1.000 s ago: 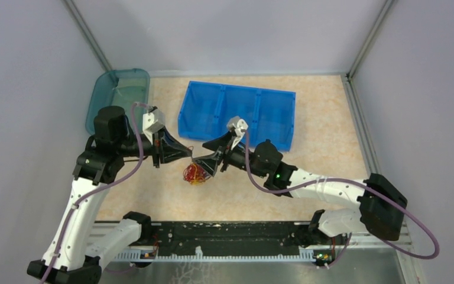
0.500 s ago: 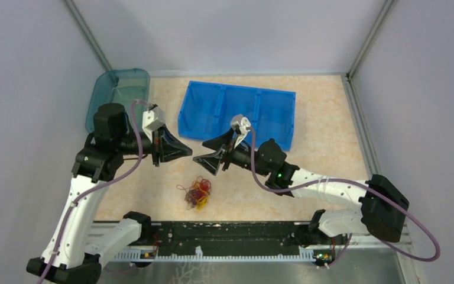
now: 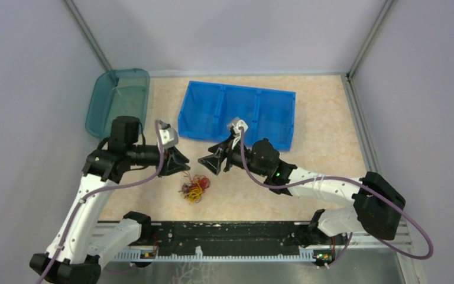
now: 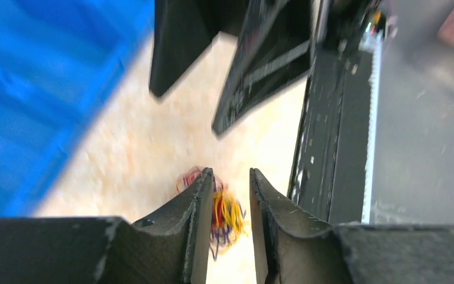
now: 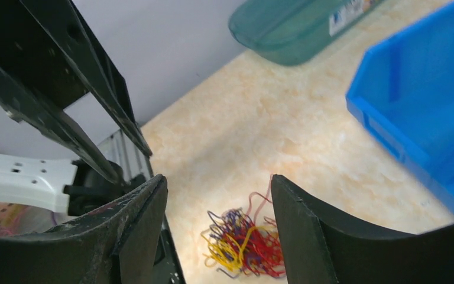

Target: Untangle the cables

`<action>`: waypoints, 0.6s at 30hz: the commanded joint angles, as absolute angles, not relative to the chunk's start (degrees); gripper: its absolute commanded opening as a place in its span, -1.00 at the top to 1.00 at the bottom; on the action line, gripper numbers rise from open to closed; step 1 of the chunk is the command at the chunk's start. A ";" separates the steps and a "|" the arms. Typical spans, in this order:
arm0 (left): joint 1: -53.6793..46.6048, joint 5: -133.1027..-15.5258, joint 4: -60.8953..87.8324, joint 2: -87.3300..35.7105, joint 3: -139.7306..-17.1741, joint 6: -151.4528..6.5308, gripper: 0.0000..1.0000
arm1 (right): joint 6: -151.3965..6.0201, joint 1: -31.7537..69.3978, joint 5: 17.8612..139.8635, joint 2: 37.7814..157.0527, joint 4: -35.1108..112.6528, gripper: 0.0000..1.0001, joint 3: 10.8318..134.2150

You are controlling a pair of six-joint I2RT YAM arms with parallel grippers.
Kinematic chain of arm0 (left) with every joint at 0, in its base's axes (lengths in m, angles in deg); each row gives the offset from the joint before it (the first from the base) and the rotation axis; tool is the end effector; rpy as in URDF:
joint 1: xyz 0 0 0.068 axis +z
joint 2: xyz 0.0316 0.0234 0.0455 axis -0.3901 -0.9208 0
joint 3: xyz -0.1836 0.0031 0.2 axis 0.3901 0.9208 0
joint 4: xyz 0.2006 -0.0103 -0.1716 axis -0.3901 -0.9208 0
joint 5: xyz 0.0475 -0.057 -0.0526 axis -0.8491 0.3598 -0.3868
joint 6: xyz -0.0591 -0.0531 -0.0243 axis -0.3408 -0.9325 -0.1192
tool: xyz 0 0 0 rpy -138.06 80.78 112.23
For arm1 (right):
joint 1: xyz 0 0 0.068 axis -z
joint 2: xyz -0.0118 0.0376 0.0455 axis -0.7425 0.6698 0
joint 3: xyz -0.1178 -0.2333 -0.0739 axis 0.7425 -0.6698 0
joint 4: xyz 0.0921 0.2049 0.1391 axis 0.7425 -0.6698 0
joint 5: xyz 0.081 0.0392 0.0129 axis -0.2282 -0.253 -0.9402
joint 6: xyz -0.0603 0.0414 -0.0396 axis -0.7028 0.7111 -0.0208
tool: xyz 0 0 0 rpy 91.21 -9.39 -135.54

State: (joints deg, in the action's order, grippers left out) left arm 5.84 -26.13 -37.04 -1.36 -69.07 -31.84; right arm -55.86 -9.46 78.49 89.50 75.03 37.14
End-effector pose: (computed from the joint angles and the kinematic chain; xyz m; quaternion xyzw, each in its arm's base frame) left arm 0.1509 -0.1098 0.3590 0.5041 0.6407 -0.3790 0.4378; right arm 0.1693 0.2839 0.2876 -0.2482 0.6439 0.5059 0.5176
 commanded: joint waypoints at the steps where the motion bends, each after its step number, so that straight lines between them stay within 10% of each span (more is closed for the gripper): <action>1: 5.56 -36.58 -46.91 -3.68 -60.01 -11.13 0.15 | -53.08 -6.94 79.73 89.12 71.81 -0.29 35.00; 6: 5.66 -48.84 -41.80 -9.99 -53.52 1.50 -0.19 | -50.68 -4.40 79.85 84.60 71.95 -0.26 31.60; 18: 6.97 -58.60 -28.24 -29.27 -55.37 12.51 -0.09 | -50.08 -3.23 81.70 79.02 69.96 -0.21 29.48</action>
